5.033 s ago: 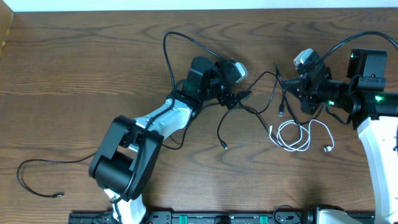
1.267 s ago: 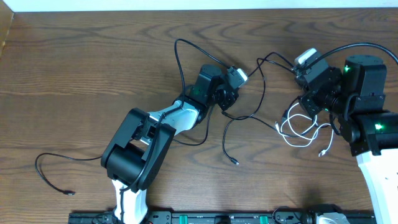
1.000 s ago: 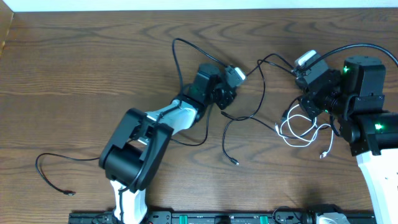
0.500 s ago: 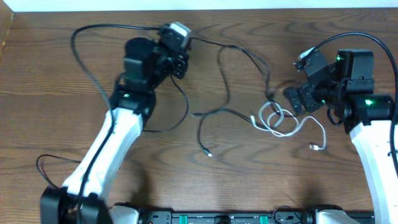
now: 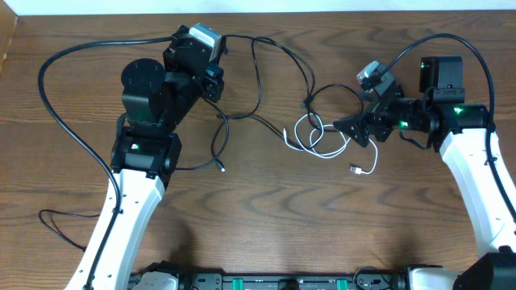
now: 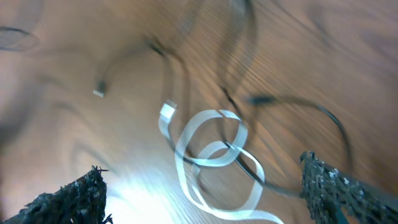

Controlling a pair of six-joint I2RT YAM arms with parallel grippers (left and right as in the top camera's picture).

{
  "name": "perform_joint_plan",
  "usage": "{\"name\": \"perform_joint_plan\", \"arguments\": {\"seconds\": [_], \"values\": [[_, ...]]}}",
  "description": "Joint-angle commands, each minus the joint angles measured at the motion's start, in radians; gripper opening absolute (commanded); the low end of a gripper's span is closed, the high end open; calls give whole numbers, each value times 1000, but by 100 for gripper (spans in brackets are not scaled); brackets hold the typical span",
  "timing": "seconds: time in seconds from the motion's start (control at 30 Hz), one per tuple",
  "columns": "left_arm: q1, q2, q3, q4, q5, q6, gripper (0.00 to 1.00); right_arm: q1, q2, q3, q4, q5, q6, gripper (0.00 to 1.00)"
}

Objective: Untangle cables

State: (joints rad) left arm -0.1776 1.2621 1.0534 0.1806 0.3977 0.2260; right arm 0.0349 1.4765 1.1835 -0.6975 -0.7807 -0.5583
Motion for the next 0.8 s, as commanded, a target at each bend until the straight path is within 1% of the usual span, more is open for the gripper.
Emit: {"name": "perform_joint_plan", "arguments": {"seconds": [0.0, 0.1, 0.23, 0.33, 0.4, 0.53, 0.57, 0.67, 0.77], "values": [[3, -7, 2, 7, 33, -27, 7, 16, -2, 14, 2, -247, -113, 96], [1, -7, 2, 11, 74, -29, 8, 44, -1, 14, 10, -239, -113, 96], [1, -7, 2, 11, 132, -107, 7, 84, -1, 14, 40, -240, -113, 95], [1, -8, 2, 12, 230, -110, 7, 113, 0, 13, 70, -232, -113, 95], [1, -8, 2, 14, 290, -123, 7, 134, 5, 13, 87, -185, -112, 95], [1, -8, 2, 4, 396, -138, 7, 157, 25, 13, 114, -119, -108, 91], [1, -8, 2, -14, 418, -138, 7, 156, 29, 13, 125, -119, -103, 87], [2, -8, 2, -72, 426, -135, 7, 147, 29, 13, 178, -108, -34, 82], [1, -8, 2, -158, 437, -124, 7, 127, 29, 13, 306, -92, 127, 83]]}}
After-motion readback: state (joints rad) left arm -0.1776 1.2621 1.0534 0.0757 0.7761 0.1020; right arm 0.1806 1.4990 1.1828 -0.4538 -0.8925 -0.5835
